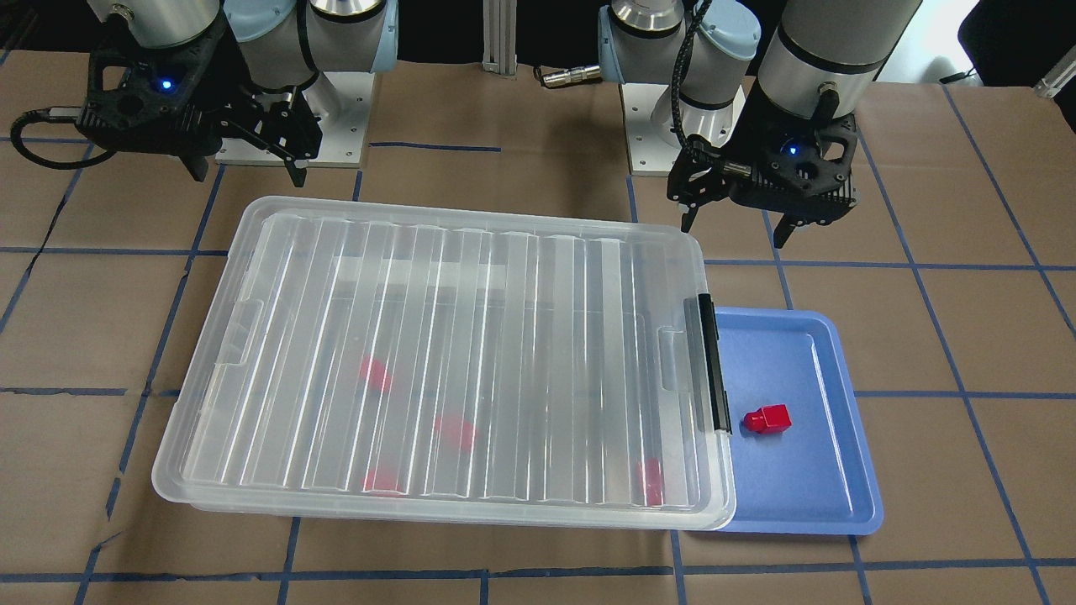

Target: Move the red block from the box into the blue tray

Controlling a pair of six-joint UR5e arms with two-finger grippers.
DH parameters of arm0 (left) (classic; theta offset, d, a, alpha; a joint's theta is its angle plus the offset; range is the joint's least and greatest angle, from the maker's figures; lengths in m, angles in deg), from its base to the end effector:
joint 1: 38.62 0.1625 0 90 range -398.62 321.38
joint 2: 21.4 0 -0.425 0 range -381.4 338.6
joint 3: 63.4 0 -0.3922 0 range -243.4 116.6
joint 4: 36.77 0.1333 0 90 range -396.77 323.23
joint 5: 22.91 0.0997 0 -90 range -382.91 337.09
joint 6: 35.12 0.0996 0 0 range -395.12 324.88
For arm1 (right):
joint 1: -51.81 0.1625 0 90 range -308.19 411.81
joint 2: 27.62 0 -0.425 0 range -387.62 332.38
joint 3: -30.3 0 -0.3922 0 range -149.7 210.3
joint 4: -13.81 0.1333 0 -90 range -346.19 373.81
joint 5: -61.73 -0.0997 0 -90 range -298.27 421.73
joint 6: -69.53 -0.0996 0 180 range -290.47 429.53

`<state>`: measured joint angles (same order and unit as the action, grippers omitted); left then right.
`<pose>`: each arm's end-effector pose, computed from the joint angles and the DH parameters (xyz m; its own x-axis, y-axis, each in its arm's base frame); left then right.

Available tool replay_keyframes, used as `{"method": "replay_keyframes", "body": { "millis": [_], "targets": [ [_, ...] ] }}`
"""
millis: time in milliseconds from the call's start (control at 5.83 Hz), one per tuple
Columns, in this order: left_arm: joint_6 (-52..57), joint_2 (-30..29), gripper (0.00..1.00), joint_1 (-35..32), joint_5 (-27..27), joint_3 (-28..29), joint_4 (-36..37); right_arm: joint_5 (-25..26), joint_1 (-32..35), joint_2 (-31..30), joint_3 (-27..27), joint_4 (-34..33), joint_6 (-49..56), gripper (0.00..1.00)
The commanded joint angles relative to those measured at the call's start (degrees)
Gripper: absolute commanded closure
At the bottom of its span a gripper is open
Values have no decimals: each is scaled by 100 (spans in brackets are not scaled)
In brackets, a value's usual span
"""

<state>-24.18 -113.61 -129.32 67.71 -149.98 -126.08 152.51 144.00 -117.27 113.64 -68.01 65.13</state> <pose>-0.1385 -0.5098 0.4992 -0.9794 0.2013 -0.0169 0.2017 0.9790 -0.0305 0.1505 -0.4834 0.5278 -0.9991 0.0381 0.0161 0.0386 0.9988 0.0315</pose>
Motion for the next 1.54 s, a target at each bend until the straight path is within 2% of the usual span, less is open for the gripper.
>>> {"method": "replay_keyframes", "body": {
  "millis": [0,1371],
  "targets": [
    [4,-25,2,0,0,0,53,1,0,9,16,0,1,0],
    [74,-34,2,0,-27,9,115,80,-8,18,42,9,53,0]
  ]
}}
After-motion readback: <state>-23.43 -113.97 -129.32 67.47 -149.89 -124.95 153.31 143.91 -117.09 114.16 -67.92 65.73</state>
